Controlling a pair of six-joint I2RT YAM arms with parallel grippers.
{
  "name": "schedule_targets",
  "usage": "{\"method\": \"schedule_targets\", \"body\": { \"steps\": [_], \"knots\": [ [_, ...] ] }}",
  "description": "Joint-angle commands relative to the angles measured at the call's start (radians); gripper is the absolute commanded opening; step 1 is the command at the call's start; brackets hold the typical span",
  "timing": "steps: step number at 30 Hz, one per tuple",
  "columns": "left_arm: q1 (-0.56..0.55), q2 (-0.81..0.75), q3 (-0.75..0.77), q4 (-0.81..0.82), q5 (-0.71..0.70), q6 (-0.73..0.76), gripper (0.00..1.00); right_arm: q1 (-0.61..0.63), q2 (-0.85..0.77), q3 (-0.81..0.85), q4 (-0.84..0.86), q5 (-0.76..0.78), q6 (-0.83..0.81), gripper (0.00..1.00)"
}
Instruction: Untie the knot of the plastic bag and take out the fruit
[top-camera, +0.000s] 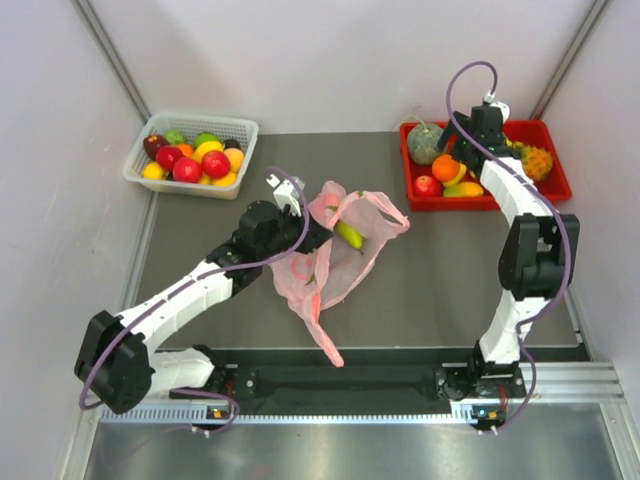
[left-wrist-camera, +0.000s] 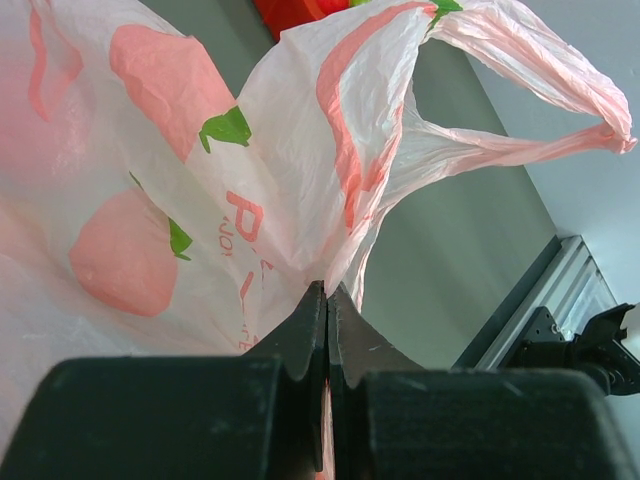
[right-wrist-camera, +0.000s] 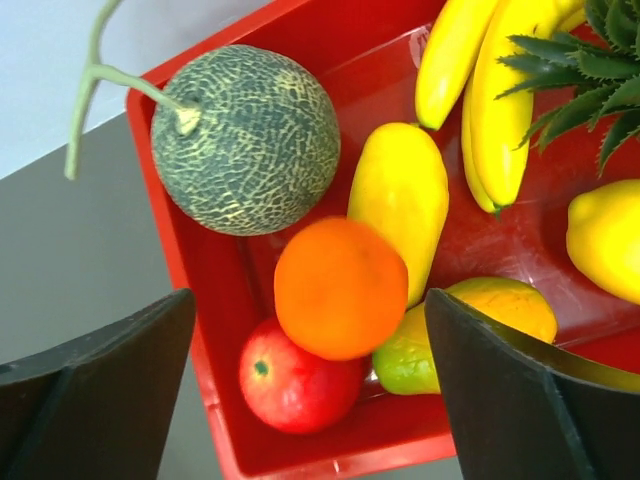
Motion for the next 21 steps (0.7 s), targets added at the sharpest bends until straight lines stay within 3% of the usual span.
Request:
{"method": "schedule_targets", "body": {
  "steps": [1, 5, 10, 14, 19, 21],
  "knots": [
    [0.003, -0.026, 0.037, 0.023, 0.017, 0.020, 0.00, -0.013, -0.105, 0.030, -0.002, -0.035, -0.018, 1.00],
    [0.004, -0.029, 0.051, 0.005, 0.016, 0.025, 0.00, -0.010, -0.260, -0.121, 0.004, -0.055, -0.015, 0.99],
    [0.003, -0.049, 0.065, -0.026, -0.006, 0.042, 0.00, 0.014, -0.643, -0.433, 0.014, -0.209, -0.006, 0.99],
    [0.003, -0.056, 0.086, -0.069, -0.032, 0.057, 0.00, 0.168, -0.947, -0.719, -0.040, -0.242, -0.026, 0.98],
    [0.003, -0.070, 0.108, -0.136, -0.046, 0.077, 0.00, 0.420, -1.332, -0.916, -0.100, -0.306, -0.035, 0.95],
    [0.003, -0.073, 0.108, -0.152, -0.060, 0.086, 0.00, 0.465, -1.449, -0.956, -0.098, -0.370, -0.009, 0.93]
  ]
}}
